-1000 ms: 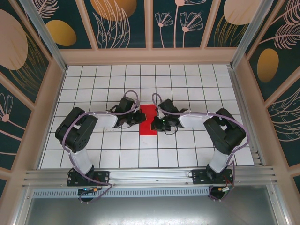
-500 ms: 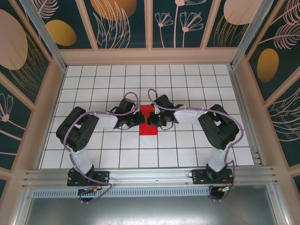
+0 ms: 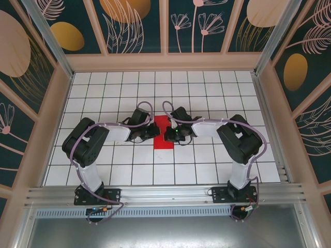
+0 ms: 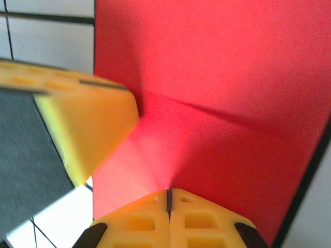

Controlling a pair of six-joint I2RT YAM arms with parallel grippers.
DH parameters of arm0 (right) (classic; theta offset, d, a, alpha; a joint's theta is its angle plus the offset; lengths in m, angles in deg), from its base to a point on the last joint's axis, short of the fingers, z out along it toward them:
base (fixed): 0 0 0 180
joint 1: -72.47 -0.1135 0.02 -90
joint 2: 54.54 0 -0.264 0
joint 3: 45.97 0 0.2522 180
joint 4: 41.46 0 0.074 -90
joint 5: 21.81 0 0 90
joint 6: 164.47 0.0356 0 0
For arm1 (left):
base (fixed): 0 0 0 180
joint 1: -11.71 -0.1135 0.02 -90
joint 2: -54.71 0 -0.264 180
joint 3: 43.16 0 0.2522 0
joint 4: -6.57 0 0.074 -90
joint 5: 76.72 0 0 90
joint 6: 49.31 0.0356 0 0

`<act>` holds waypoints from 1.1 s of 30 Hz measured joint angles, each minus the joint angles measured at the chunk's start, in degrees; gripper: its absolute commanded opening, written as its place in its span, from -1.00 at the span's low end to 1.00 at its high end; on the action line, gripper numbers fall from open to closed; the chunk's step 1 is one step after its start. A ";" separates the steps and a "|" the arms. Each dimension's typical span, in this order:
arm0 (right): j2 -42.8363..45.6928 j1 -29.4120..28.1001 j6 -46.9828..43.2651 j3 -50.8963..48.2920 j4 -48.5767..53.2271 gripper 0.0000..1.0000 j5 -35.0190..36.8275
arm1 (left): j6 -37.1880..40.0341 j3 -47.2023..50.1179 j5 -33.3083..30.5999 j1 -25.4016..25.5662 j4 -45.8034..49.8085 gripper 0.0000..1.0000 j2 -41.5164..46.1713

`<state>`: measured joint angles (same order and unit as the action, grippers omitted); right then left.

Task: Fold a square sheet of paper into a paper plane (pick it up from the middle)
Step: Fold the triangle a second time at the center of the table, then turn over the paper at the center of the table.

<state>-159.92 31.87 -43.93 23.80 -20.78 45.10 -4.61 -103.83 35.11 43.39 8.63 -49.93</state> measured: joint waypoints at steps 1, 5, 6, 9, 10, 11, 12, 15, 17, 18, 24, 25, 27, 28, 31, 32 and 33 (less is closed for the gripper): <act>0.70 0.00 -0.26 -0.79 0.09 -1.00 -0.11 | -0.20 0.00 -0.02 0.00 0.02 -1.00 0.00; 3.85 0.00 -0.96 -4.63 0.87 -1.00 -0.76 | -0.83 0.00 -0.20 0.04 -0.02 -1.00 -0.11; 4.52 0.00 -1.20 -5.44 0.83 -1.00 -0.76 | -1.03 0.00 -0.20 0.04 -0.04 -1.00 -0.11; 6.43 0.00 -1.55 -7.61 1.07 -1.00 -0.79 | -1.29 -0.02 -0.17 0.04 -0.07 -1.00 -0.15; 6.99 0.00 -1.57 -8.09 1.51 -1.00 -0.76 | -1.31 -0.04 -0.17 0.04 -0.07 -1.00 -0.15; 7.48 0.00 -1.57 -8.37 2.10 -1.00 -0.72 | -1.29 -0.13 -0.13 0.04 -0.02 -1.00 -0.15; 7.87 0.15 -1.57 -8.48 2.91 -1.00 -0.68 | -1.29 -0.26 -0.04 0.04 0.02 -1.00 -0.17; 9.75 0.74 -1.27 -8.52 4.46 -0.97 -0.07 | -1.29 -1.18 0.02 0.04 0.44 -0.88 -0.52; 12.22 1.42 -0.22 -8.50 4.26 -0.72 0.74 | -1.44 -2.03 -0.09 0.04 1.09 -0.58 -0.70; 13.84 1.90 0.26 -8.50 3.58 -0.59 1.14 | -1.70 -2.54 -0.13 0.02 1.51 -0.36 -0.74; 18.01 5.57 4.15 -8.48 -3.67 -0.03 2.67 | -2.99 -4.35 -1.09 -0.07 2.10 0.27 2.84; 17.81 6.16 4.31 -8.48 -4.33 -0.01 2.62 | -3.10 -4.52 -1.40 -0.07 2.12 0.34 3.82; 16.94 7.34 4.28 -8.37 -6.12 0.03 2.32 | -3.91 -4.57 -2.54 -0.15 2.21 0.51 6.40; 16.28 7.72 4.15 -8.24 -6.80 0.03 2.14 | -4.04 -4.55 -2.91 -0.20 2.10 0.57 7.32; 12.83 8.70 2.84 -6.93 -8.50 0.01 0.66 | -5.16 -3.69 -3.93 -0.50 1.46 0.70 9.64; 11.52 8.81 2.36 -6.32 -8.74 -0.02 0.02 | -5.70 -2.93 -4.15 -0.72 1.14 0.76 10.21; 10.40 8.81 1.68 -5.86 -9.09 -0.03 -0.70 | -6.16 -2.08 -4.31 -0.96 0.74 0.81 10.62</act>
<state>-149.52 40.68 -42.25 17.94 -29.87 44.40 -10.78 -105.91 30.80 42.43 9.37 -39.30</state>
